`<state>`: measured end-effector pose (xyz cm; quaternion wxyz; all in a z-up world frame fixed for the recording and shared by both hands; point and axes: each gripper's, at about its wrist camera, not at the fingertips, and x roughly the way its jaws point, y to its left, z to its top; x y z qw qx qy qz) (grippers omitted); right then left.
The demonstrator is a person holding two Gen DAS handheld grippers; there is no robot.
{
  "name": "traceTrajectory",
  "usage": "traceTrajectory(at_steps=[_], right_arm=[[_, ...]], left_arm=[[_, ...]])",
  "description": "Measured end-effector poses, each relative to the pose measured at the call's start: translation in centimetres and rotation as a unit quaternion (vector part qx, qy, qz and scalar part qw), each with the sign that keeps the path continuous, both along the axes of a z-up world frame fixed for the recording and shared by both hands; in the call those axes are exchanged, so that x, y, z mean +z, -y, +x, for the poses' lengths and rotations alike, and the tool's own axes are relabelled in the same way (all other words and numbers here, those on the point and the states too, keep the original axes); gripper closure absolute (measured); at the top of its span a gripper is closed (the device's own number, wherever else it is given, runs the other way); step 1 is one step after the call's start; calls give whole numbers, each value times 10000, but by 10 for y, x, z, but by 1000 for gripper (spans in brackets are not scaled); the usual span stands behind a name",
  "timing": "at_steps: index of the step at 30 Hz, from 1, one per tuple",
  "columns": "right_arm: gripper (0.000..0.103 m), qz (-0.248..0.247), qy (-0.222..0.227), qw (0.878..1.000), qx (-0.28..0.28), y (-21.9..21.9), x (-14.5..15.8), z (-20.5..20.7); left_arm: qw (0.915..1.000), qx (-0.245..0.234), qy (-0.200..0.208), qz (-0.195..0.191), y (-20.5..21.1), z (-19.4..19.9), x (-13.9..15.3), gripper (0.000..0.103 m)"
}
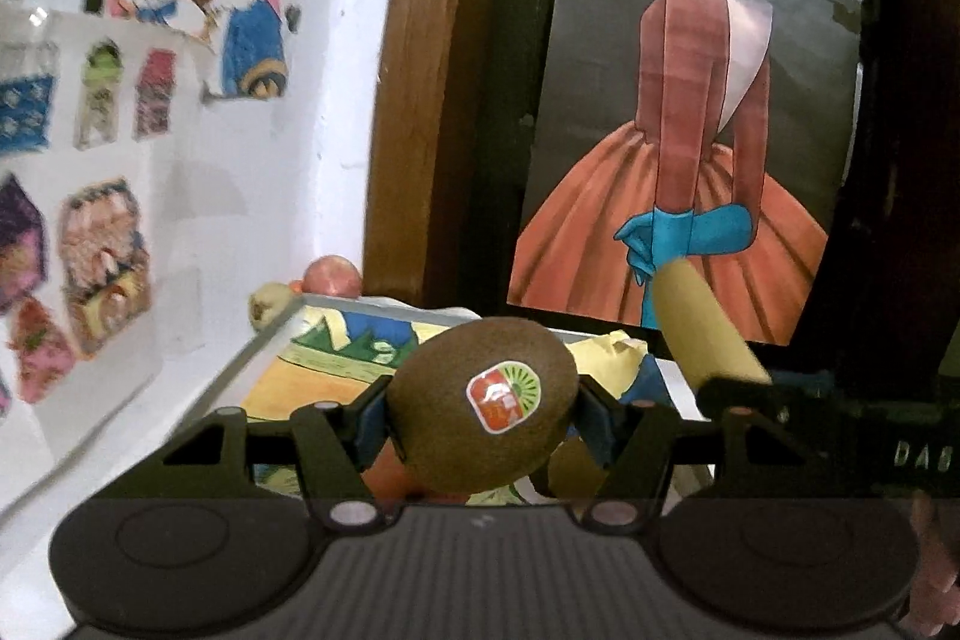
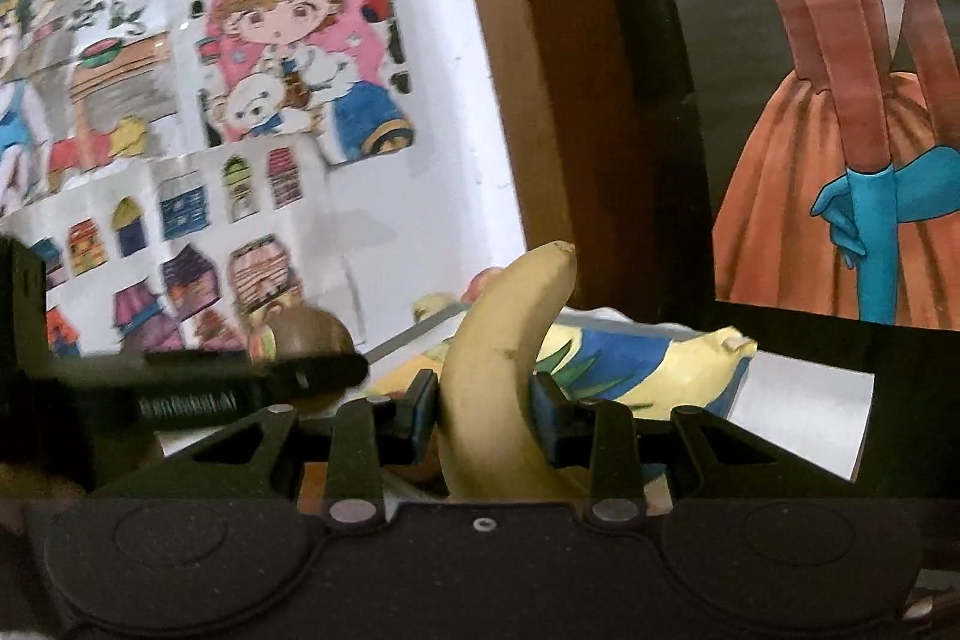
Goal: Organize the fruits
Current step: 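Lift the kiwi with the left tool toward the tray while the right tool lifts the banana, then lower the kiwi into the tray and open the left tool while the right tool releases the banana there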
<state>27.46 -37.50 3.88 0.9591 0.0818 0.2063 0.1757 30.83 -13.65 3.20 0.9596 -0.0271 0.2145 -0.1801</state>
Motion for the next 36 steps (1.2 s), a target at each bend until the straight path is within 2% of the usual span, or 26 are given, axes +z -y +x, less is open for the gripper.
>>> traceTrajectory(at_steps=[4,10,14,20,36], right_arm=[[67,97,-153,9998,-94,2,-12,26],[67,164,-418,9989,-132,6,-34,54],[67,134,-548,9982,-186,8,-46,65],[67,284,-708,9965,-331,18,-59,77],[67,444,-775,9952,-408,23,-64,89]], left_arm=[[9999,-36,-149,-45,10,22,-17,36],[9995,-141,-283,83,21,37,-39,36],[9992,-243,-121,291,29,36,-45,36],[9986,-391,-104,351,38,39,-51,36],[9968,-392,-515,465,47,48,-74,36]])
